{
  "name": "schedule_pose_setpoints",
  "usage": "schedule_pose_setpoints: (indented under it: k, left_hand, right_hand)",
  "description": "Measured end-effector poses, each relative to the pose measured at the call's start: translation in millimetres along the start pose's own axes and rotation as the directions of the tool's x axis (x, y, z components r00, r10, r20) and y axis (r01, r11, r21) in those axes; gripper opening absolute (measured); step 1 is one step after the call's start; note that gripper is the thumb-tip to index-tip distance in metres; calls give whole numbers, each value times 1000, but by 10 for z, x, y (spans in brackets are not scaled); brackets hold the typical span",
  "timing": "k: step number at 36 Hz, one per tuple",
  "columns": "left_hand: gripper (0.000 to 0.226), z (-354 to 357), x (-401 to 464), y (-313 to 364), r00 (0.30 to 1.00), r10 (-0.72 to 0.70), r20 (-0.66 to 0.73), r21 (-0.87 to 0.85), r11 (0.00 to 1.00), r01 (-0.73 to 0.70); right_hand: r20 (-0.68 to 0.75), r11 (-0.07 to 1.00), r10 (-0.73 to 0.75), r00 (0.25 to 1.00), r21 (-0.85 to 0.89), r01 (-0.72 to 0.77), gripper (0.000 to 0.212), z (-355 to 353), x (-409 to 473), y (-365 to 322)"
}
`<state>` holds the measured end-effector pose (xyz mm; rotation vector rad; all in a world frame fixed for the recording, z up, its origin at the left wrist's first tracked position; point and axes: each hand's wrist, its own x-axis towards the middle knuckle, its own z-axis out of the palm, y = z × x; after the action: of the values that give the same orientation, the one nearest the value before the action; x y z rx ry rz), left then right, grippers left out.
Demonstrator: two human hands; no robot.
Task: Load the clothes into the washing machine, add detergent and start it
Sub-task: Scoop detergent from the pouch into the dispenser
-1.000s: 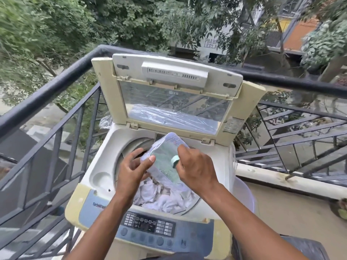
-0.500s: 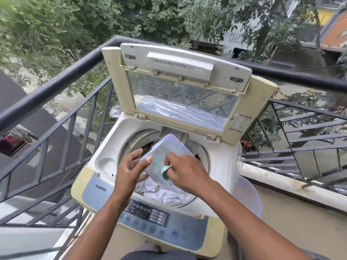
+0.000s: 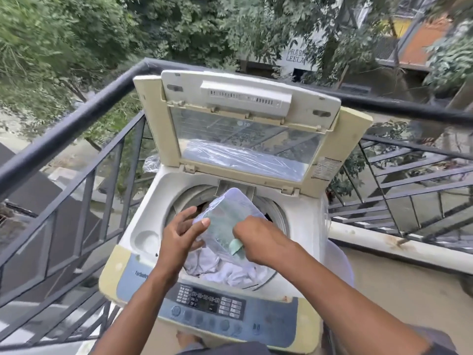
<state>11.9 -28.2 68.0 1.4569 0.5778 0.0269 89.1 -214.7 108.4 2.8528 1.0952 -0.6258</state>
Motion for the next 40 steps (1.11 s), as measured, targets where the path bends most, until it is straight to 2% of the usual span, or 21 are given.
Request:
schedule_pose_setpoints:
  k: [5,7,12,15,22,26,28,31,34,40]
  left_hand:
    - [94,-160,143,55,999,17,39,25,1000,-18]
    - [93,-233,196,70,999,19,41,59,998,-22]
    - [91,-407,311,71,997,30,75,129,991,-40]
    - [88,-489,368,62,995,29,95,155,987,-44]
    - [101,-635,514,43,996,31,79,105,994,-39]
    - [101,-676,585,52,994,36,101,89,995,-45]
    - [97,-686,610,45,992,41,119,82,995,-51]
    - [97,-688,641,34,988,58,140,76,995,-69]
    - [97,-686,659,19,988,59,142,46,997,-66]
    - [92,-690,661,19,988,33,152,28,999,-38]
  right_hand:
    - [-178,996,-20,984,-90,4,17,5,118,-212]
    - [-176,995,-9,984,-102,-9,20,-19,140,-277]
    - [-66,993,60,996,-97,-66,15,-79,171,-350]
    - [-72,993,96,993,-65,-101,33,-50,221,-367]
    - [-229,985,123,966,143,-92,19,2,299,-354]
    - [-166,985,137,977,125,-117,30,20,313,-320]
    - [-178,983,149,973,137,-126,27,27,307,-321]
    - [-351,972,165,922,215,-92,5,53,318,-329]
    - [-472,954,214,855,288,-80,9,93,377,-411]
    - [-588,932,189,786,359,44,18,224,591,-551]
